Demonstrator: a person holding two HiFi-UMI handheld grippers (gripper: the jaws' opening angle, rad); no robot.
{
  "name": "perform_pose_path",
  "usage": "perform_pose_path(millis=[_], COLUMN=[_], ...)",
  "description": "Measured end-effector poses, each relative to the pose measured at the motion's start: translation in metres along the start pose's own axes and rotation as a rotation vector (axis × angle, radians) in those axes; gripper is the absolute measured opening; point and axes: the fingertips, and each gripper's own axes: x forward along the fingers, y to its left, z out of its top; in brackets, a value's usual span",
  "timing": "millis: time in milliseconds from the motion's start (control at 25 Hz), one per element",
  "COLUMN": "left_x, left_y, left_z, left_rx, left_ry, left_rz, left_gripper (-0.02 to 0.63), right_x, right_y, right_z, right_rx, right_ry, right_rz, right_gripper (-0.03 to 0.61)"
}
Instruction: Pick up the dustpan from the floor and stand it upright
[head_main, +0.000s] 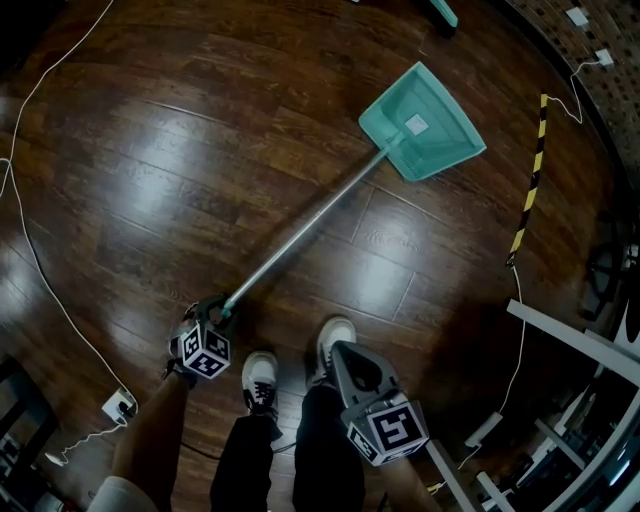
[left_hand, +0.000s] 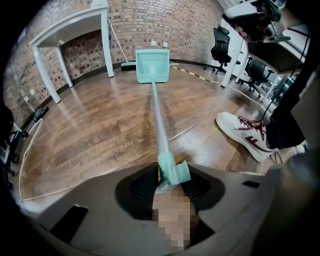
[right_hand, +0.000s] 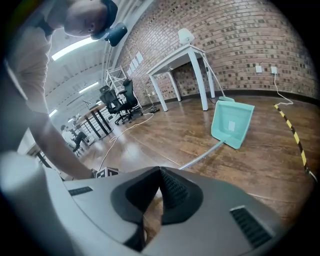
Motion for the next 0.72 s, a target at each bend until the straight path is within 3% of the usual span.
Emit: perform_pose_path(millis=[280, 720], left_x=[-0.049, -0.157], left_y=[0.003, 0.003], left_z=[0.043, 0.173], left_rx=[-0.039, -0.057], left_ry=[-0.057, -0.168], left_rz=[0.041, 0.121], left_gripper=[0.152, 0.150], right_x=[-0.026, -0.105], right_y=[0.005, 0.006], right_z=[0.044, 0.132], right_rx=[0.009, 0.060], right_ry=[-0.053, -0.161], right_rz=[-0.026, -0.126], right_gripper=[-0.011, -0.011])
